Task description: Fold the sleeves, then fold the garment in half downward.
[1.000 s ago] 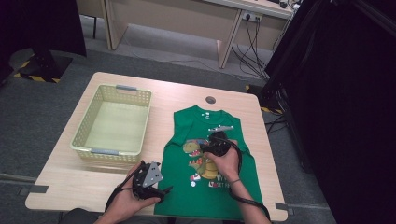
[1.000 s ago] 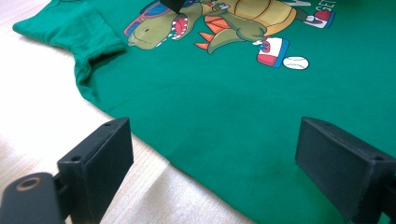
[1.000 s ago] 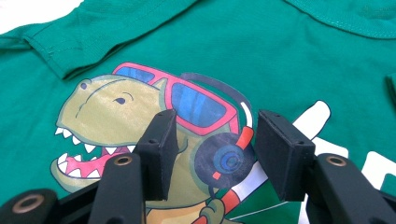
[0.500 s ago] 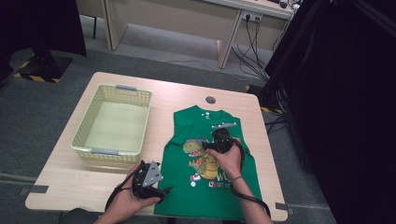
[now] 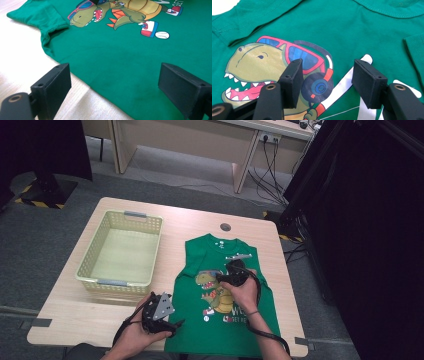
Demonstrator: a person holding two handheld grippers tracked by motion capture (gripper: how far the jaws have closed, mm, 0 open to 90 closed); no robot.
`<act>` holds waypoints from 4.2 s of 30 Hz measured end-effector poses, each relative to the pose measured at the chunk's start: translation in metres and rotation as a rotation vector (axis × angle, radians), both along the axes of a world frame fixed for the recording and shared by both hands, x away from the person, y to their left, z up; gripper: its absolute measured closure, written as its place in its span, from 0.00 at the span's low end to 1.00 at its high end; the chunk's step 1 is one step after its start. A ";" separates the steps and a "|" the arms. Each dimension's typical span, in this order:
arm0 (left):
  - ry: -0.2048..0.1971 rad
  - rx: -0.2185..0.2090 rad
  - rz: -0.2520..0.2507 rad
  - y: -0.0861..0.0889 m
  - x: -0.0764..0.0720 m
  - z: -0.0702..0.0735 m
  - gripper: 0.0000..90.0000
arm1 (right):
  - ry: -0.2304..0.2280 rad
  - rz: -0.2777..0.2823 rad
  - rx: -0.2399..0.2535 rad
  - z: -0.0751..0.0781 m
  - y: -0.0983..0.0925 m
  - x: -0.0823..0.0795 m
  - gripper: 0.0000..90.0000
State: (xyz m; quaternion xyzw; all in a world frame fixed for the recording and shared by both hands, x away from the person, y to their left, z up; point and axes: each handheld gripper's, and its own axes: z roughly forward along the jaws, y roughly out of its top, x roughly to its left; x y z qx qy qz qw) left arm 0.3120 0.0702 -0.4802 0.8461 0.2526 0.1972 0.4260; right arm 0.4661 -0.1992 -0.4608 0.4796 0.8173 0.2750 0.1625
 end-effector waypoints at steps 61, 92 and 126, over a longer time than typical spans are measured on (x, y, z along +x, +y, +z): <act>-0.054 -0.079 0.031 -0.028 0.055 0.040 0.12 | -0.038 -0.204 0.133 0.022 -0.120 -0.022 0.35; -0.066 -0.070 0.067 -0.041 0.098 0.058 0.16 | -0.038 -0.223 0.130 0.030 -0.132 -0.011 0.33; 0.063 0.031 0.315 -0.058 0.213 0.033 0.24 | 0.003 -0.251 0.079 0.028 -0.133 0.061 0.37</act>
